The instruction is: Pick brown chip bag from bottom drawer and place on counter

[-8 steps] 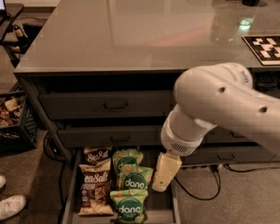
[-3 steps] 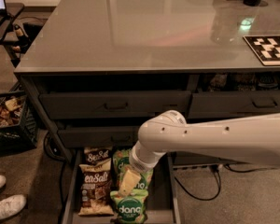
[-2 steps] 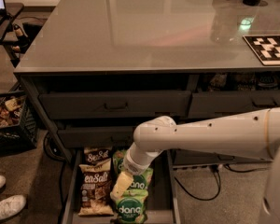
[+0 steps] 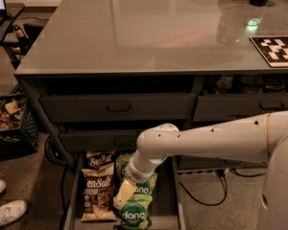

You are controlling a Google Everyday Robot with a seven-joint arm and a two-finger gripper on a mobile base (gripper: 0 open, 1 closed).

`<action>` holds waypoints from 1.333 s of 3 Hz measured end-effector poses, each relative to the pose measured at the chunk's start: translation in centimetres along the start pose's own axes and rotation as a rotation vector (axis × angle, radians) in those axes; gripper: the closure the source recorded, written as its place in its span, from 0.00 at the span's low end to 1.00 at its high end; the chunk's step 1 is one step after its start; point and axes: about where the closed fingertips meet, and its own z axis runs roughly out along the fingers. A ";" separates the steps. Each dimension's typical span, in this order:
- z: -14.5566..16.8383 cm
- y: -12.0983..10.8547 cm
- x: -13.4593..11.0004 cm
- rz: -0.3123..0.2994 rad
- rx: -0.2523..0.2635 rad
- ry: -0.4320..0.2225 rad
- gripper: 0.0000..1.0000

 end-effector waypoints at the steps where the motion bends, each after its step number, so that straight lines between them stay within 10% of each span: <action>1: 4.1 0.3 0.9 0.008 -0.004 0.009 0.00; 3: 11.3 -1.7 -0.9 0.159 -0.025 -0.199 0.00; 4: 11.9 -1.7 -0.9 0.156 -0.035 -0.203 0.00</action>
Offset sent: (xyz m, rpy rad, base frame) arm 0.0387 0.0573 -0.1208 0.2539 -0.1235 -0.2796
